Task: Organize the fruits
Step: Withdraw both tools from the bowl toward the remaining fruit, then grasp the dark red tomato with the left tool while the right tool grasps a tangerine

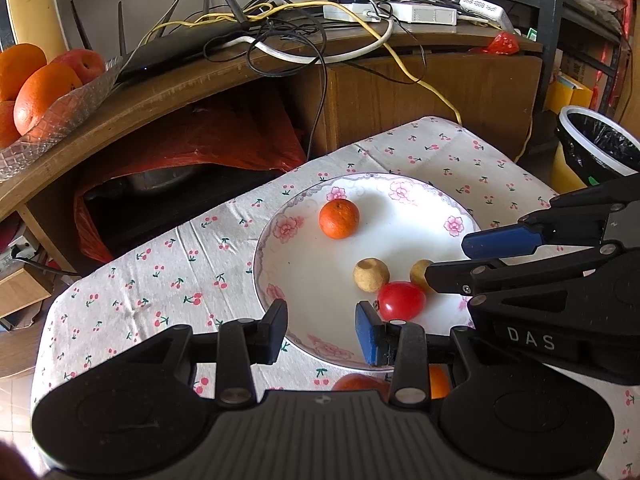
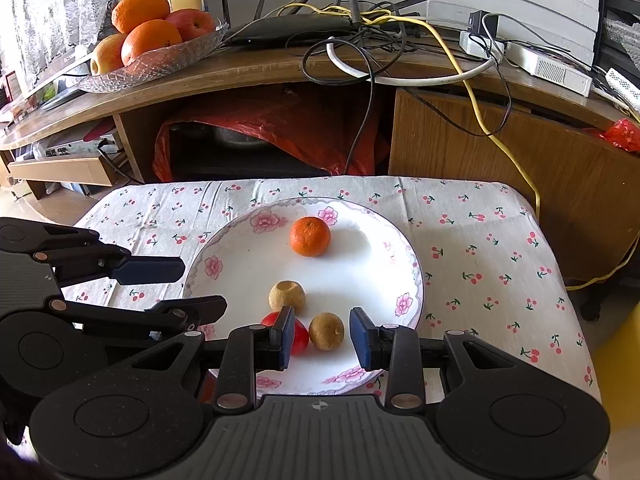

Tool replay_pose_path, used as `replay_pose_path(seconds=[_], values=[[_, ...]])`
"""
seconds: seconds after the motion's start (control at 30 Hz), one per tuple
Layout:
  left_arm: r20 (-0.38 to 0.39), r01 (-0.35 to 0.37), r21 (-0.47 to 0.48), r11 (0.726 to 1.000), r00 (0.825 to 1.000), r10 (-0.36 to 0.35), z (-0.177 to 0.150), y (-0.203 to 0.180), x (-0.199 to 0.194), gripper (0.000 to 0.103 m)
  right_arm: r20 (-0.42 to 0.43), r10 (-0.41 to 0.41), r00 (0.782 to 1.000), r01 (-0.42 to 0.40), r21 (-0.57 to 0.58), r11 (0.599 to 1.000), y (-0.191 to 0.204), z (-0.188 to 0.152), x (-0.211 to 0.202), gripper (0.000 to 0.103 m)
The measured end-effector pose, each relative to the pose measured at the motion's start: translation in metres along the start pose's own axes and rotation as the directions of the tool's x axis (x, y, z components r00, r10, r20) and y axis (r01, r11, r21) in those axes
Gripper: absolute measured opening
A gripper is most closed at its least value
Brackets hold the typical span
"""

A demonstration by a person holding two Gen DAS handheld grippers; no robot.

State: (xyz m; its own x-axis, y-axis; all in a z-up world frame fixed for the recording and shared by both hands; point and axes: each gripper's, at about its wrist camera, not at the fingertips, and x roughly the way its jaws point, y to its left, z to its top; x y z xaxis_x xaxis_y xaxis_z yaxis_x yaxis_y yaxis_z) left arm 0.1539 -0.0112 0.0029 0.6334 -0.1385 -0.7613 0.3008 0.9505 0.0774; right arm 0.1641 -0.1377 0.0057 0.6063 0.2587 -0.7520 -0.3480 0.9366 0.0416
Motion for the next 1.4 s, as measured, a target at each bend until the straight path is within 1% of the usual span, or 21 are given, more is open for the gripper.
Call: replay_pose_path(seconds=[0.3, 0.8, 1.17, 1.4], values=[[-0.01, 0.021, 0.013, 1.0, 1.0, -0.021, -0.012, -0.002, -0.009, 0.045, -0.009, 0.015, 1.0, -0.015, -0.009, 1.0, 0.004, -0.006, -0.009, 0.029], [-0.039, 0.057, 0.036, 0.998, 0.998, -0.056, -0.035, -0.01, -0.022, 0.045, -0.054, 0.043, 0.998, -0.045, -0.031, 0.998, 0.014, -0.027, -0.02, 0.029], [-0.065, 0.075, 0.037, 0.996, 0.995, -0.073, -0.048, -0.009, -0.02, 0.045, -0.092, 0.059, 0.994, -0.065, -0.059, 0.996, 0.024, -0.038, -0.022, 0.029], [-0.054, 0.085, 0.037, 0.996, 0.995, -0.083, -0.05, -0.008, -0.019, 0.045, -0.109, 0.067, 0.992, -0.074, -0.057, 0.996, 0.025, -0.042, -0.018, 0.029]])
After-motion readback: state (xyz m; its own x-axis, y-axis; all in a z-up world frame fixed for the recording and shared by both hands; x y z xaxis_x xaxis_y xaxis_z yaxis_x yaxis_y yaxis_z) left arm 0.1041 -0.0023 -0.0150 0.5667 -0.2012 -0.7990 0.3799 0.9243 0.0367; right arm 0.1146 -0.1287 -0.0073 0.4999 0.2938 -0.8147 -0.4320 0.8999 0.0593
